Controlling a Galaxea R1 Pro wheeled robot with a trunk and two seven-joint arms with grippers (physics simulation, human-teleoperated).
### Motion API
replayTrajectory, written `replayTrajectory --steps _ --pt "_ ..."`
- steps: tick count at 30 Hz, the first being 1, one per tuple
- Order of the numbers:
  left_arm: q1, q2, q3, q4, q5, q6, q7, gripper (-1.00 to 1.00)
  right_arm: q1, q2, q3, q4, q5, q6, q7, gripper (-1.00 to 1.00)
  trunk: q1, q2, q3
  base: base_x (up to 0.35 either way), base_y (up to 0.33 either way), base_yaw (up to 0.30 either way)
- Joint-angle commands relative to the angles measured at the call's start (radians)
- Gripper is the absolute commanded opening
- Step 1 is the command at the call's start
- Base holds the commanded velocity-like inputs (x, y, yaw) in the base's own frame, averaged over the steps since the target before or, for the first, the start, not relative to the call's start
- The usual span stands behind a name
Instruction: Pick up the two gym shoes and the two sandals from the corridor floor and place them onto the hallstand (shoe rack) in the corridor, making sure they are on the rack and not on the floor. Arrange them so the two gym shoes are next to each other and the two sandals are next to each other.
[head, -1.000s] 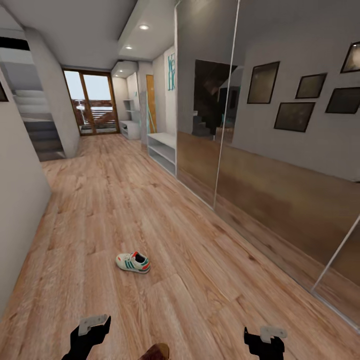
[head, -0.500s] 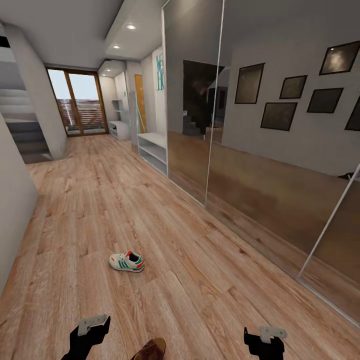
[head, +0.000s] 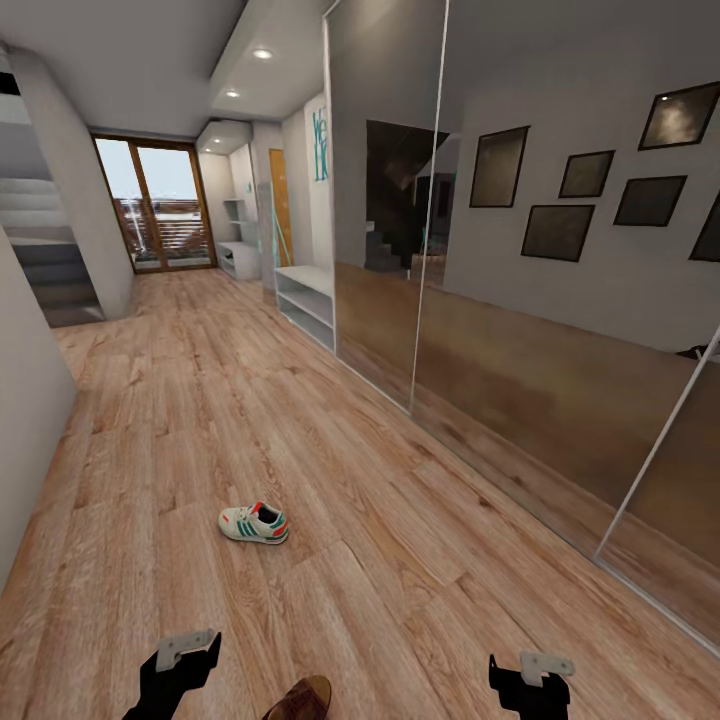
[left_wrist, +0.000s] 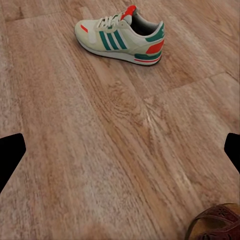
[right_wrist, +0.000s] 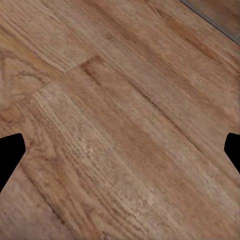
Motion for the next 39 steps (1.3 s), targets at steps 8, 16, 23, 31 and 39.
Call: replayTrajectory --steps 8,16,23,31,39 --pt "-0.005 0.012 -0.012 0.000 -0.035 0.005 -0.016 1.00 -0.001 0.001 0.000 0.000 -0.004 -0.004 0.001 1.00 0.000 0.000 -0.001 0.000 0.000 0.000" --pt "-0.062 0.076 -0.010 -0.012 -0.264 0.113 -0.251 1.00 -0.002 0.001 0.015 -0.201 0.022 0.024 0.013 1.00 0.000 0.000 -0.001 0.000 0.000 0.000" --pt "-0.091 0.077 -0.010 -0.014 -0.341 0.175 -0.290 1.00 -0.002 0.003 0.026 -0.413 0.059 0.200 0.071 1.00 0.000 0.000 -0.001 0.000 0.000 0.000" --pt "-0.095 0.069 -0.012 -0.014 -0.447 0.188 -0.296 1.00 -0.002 -0.009 0.022 -0.708 0.070 0.458 0.296 1.00 0.000 0.000 -0.001 0.000 0.000 0.000" --pt "-0.096 0.066 -0.012 -0.014 -0.459 0.189 -0.296 1.00 -0.002 -0.055 0.018 -0.760 0.069 0.494 0.386 1.00 0.000 0.000 -0.001 0.000 0.000 0.000"
